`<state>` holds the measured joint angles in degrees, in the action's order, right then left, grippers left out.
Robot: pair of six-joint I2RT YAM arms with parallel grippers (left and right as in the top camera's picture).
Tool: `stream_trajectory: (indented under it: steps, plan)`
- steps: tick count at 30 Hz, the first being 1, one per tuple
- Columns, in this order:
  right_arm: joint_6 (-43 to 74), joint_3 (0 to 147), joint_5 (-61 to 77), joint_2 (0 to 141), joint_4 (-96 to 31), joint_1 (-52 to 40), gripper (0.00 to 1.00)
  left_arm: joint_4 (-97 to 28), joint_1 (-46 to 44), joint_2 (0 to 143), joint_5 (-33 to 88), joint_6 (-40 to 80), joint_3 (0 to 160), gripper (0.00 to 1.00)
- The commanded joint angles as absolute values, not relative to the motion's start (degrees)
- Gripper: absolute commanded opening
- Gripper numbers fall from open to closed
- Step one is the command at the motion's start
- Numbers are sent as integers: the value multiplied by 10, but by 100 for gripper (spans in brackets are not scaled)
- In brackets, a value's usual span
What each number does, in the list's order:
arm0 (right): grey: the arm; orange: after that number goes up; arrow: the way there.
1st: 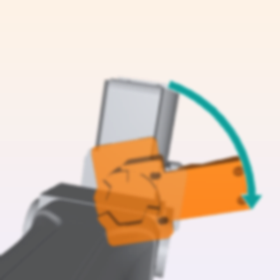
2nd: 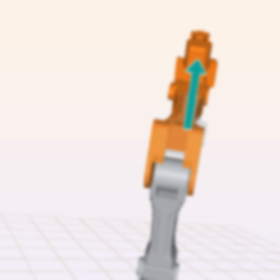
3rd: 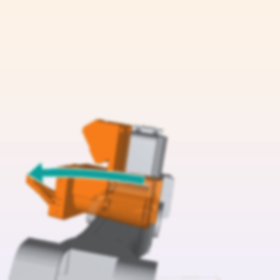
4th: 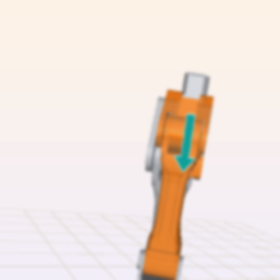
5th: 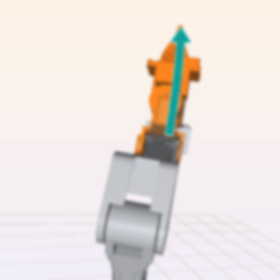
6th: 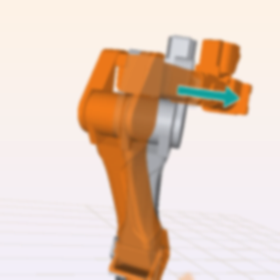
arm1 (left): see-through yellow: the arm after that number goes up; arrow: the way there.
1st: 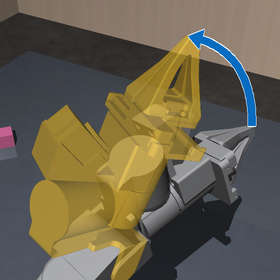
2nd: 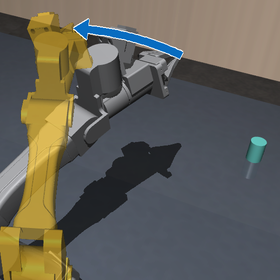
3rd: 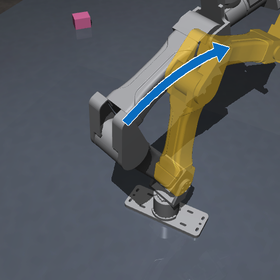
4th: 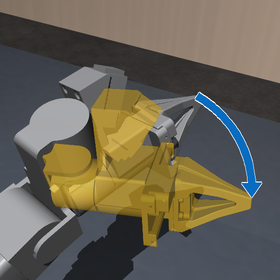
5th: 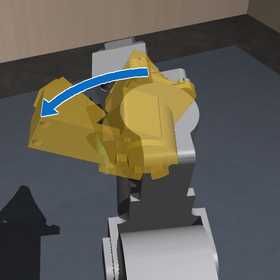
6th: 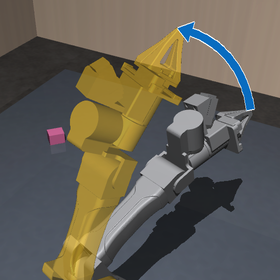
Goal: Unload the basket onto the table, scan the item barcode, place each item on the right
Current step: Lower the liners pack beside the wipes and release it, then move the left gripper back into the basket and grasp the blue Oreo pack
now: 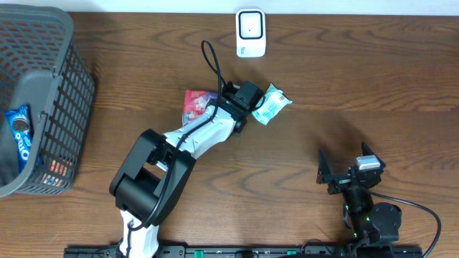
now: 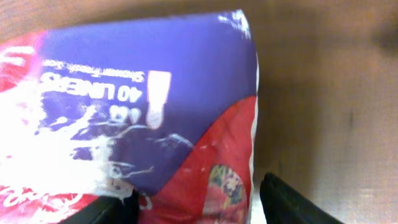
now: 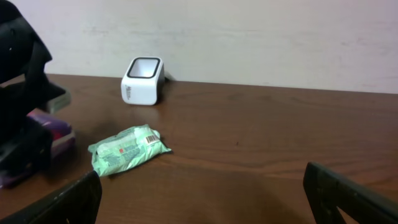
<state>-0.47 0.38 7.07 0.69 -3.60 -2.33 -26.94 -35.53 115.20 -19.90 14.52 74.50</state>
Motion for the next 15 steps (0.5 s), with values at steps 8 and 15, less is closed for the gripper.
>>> stream_trajectory:
  steps: [8, 15]
  plan:
    - [-7, 4, 76, 4, -37, -31, 99, -211, -297, 1159, -221, 109, 778, 61]
    - [-7, 4, 76, 4, -37, -31, 99, -246, -291, 1058, -216, 110, 819, 63]
